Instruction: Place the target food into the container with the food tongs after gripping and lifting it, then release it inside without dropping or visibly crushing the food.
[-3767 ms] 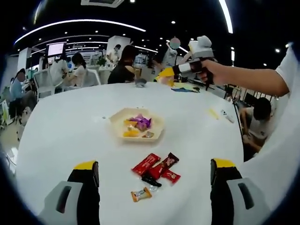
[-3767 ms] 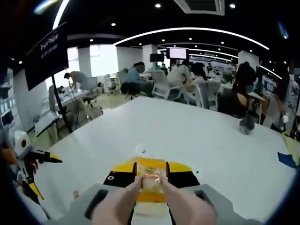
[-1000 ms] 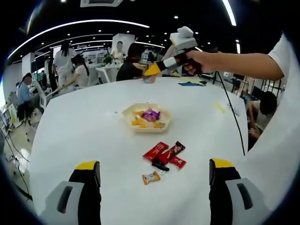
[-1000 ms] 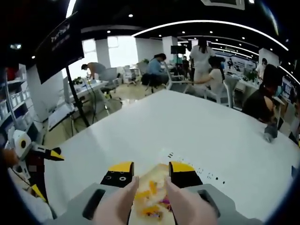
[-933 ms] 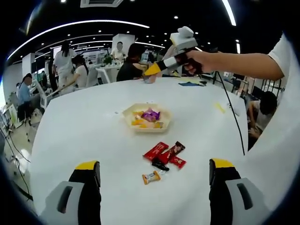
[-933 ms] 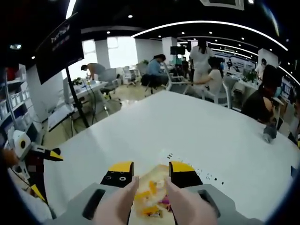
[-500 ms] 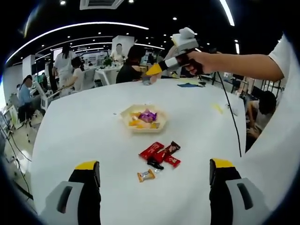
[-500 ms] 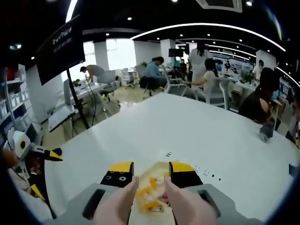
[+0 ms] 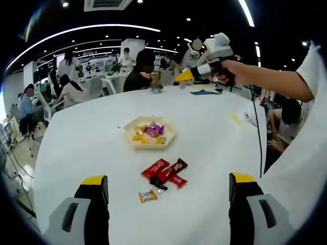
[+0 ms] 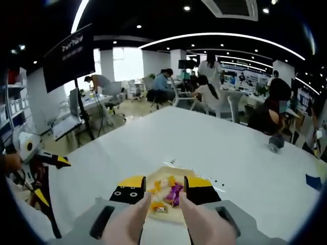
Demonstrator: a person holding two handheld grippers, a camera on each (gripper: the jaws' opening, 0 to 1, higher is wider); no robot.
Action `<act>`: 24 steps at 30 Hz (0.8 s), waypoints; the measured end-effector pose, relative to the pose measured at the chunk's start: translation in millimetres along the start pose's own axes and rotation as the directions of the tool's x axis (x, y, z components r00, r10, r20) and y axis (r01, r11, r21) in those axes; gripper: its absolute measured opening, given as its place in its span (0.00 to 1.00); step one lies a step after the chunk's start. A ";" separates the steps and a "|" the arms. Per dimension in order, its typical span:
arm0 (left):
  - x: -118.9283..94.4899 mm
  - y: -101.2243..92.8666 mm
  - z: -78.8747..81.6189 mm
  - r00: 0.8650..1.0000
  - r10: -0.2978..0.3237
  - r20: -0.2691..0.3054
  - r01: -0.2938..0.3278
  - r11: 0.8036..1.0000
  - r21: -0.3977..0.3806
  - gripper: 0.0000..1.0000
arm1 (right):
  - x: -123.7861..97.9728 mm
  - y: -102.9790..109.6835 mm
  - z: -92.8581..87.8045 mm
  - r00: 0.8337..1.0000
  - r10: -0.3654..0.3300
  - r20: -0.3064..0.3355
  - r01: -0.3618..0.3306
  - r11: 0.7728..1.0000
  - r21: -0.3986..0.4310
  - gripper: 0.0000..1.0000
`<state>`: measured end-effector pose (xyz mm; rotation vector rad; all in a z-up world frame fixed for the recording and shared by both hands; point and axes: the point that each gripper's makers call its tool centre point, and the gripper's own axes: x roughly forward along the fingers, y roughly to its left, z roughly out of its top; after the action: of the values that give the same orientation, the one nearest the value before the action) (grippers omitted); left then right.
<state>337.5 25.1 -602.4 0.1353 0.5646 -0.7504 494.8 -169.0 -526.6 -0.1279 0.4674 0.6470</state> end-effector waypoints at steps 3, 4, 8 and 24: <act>1.9 -7.6 11.0 0.999 0.024 0.024 -0.024 0.999 -0.030 0.99 | -8.2 5.2 -12.1 1.000 0.020 -0.014 -0.020 1.000 -0.016 0.29; 4.1 -13.3 15.8 0.999 0.024 0.036 -0.023 0.999 -0.039 0.99 | -12.7 9.6 -16.1 0.999 0.036 -0.012 -0.036 0.999 -0.027 0.29; 16.5 -27.4 18.4 1.000 0.027 0.008 -0.027 0.999 -0.021 0.98 | -26.0 16.6 -26.7 0.998 0.062 -0.008 -0.062 0.998 -0.031 0.29; 24.3 -66.8 35.1 0.995 0.094 0.024 -0.092 0.993 -0.075 0.98 | -57.6 12.9 -67.7 0.992 0.127 0.008 -0.127 0.992 -0.009 0.29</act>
<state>321.9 -49.4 -580.2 0.0823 0.5550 -0.6388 421.1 -207.9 -560.1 -0.1043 0.4673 0.7738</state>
